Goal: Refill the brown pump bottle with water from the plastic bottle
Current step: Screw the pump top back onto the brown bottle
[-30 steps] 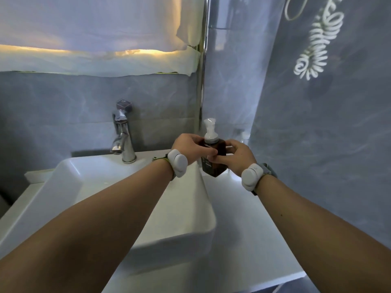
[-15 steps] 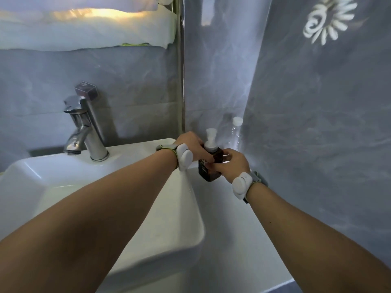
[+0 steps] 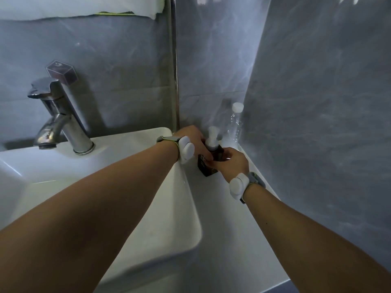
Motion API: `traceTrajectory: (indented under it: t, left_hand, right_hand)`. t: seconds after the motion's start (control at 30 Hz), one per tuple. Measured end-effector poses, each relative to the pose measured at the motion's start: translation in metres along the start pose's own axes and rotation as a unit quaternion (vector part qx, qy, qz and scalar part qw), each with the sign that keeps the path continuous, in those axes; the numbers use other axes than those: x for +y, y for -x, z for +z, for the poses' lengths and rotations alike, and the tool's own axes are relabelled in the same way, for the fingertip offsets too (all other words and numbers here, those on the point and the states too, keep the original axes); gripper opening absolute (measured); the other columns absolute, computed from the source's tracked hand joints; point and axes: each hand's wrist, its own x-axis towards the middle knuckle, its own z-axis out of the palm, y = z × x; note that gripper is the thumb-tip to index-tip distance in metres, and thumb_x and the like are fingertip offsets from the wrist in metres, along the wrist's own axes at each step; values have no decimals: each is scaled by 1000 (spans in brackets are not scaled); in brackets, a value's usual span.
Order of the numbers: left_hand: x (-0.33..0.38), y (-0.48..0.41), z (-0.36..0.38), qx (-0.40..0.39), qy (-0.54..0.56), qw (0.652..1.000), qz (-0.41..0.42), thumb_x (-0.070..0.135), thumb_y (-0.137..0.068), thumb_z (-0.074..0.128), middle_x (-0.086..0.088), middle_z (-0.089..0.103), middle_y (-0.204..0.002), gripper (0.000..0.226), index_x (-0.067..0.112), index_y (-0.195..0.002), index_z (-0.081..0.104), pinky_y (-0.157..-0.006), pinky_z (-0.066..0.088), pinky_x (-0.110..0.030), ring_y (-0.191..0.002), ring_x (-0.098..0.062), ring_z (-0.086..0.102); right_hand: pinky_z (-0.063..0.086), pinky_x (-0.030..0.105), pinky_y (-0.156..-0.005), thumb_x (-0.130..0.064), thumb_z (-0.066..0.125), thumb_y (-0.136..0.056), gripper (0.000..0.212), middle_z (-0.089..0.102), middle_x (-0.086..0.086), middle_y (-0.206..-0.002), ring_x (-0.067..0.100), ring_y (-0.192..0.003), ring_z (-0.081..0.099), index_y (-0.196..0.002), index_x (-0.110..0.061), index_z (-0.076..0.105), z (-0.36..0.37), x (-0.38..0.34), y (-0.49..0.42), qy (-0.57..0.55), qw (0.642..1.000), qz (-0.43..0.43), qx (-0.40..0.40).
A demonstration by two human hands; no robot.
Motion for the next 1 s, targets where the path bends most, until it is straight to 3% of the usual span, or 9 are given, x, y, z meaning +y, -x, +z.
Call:
traceTrajectory:
  t: [0.13,0.23,0.33,0.47,0.6,0.7,0.87,0.93,1.0]
  left_hand:
    - [1,-4,-1,8,-3,1000,6,59,-56,91,1,73,-68,45,20,-75,79,-56,47,-24,-58,-17,63]
    - [2,-7,-2,7,-3,1000,5,60,-56,90,0,76,-73,45,23,-79,80,-61,53,-27,-65,-18,70]
    - [5,-11,-3,9,-9,1000,5,63,-54,86,0,77,-74,47,24,-80,81,-64,58,-30,-72,-21,75]
    - [6,-13,-4,24,-14,1000,5,57,-62,90,5,72,-67,37,27,-81,80,-54,42,-23,-61,-14,66]
    - [8,-14,-5,25,-24,999,6,51,-68,92,3,72,-73,39,21,-92,82,-56,44,-23,-63,-12,63]
    - [10,-11,-7,13,-32,999,7,45,-75,91,-4,76,-87,40,16,-101,82,-65,50,-27,-74,-19,68]
    - [26,2,-15,-15,-51,999,-5,45,-88,82,-17,76,-120,52,7,-123,76,-101,57,-40,-114,-33,72]
    - [30,10,-17,-21,-62,998,-13,46,-92,79,-16,74,-126,54,6,-128,73,-105,55,-40,-119,-32,70]
    - [30,17,-17,-10,-63,998,-18,40,-94,78,-12,73,-119,46,6,-125,73,-96,55,-33,-109,-27,69]
  right_hand:
    - [64,41,-73,-51,97,-59,51,76,8,-82,28,-79,77,-78,-17,64,6,5,0,-3,996,86,37]
    - [65,52,-80,-56,92,-65,60,77,13,-70,34,-75,78,-74,1,75,7,3,-1,-20,992,121,-10]
    - [64,54,-81,-55,89,-68,60,78,16,-74,37,-79,77,-77,3,77,10,1,-3,-32,992,118,-4]
    - [62,57,-84,-53,86,-74,65,78,23,-83,43,-87,75,-83,10,75,11,-6,-8,-23,994,103,14]
    - [62,50,-85,-55,83,-79,61,78,21,-83,38,-85,76,-81,6,77,11,-11,-15,10,994,107,27]
    - [63,49,-85,-49,84,-78,55,79,20,-84,37,-86,77,-82,5,78,10,-12,-15,6,993,115,36]
    - [62,48,-87,-43,84,-80,42,79,17,-88,34,-88,76,-87,-1,79,5,-21,-9,-4,993,117,27]
    - [62,50,-88,-36,82,-80,39,79,20,-88,37,-89,76,-85,2,79,1,-30,-4,3,993,112,29]
    - [61,56,-89,-26,79,-80,35,77,26,-91,42,-94,75,-87,9,77,-4,-40,2,-7,994,104,32]
